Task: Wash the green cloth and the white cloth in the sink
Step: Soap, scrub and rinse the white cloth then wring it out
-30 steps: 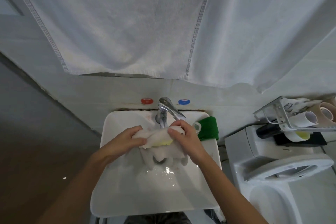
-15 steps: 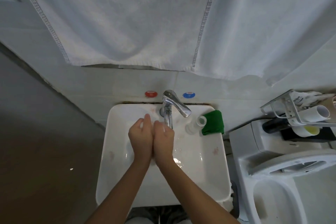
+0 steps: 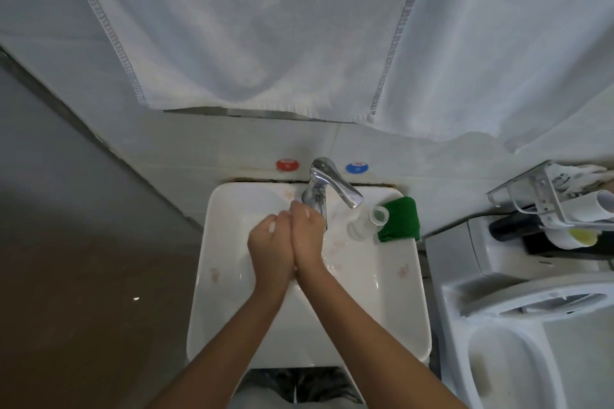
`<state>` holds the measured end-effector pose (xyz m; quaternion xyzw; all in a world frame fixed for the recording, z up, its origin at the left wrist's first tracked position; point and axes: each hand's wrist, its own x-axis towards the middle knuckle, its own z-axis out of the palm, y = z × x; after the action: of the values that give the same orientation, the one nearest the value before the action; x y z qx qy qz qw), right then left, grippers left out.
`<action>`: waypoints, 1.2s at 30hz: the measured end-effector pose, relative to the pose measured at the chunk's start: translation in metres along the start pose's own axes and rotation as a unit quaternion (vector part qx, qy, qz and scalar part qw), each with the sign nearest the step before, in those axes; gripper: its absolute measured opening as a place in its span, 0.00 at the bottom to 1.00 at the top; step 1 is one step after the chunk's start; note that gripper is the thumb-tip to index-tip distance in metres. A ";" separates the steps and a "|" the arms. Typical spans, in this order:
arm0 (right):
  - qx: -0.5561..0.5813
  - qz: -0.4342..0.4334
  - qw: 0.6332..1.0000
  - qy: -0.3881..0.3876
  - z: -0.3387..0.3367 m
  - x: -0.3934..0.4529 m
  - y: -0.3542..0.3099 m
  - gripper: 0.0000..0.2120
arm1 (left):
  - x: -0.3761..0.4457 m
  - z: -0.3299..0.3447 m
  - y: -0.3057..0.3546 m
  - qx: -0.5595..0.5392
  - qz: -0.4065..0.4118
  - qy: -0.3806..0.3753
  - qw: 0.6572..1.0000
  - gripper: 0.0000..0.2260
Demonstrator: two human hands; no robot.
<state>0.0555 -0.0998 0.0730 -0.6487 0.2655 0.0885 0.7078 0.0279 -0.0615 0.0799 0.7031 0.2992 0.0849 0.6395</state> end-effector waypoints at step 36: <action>-0.037 -0.039 0.998 -0.025 -0.008 -0.028 -0.018 0.14 | -0.005 0.004 0.018 0.013 0.089 0.015 0.996 0.18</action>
<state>0.0382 -0.1042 0.1027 -0.6818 0.2189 0.0869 0.6926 0.0315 -0.0676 0.0973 0.7335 0.2464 0.1483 0.6159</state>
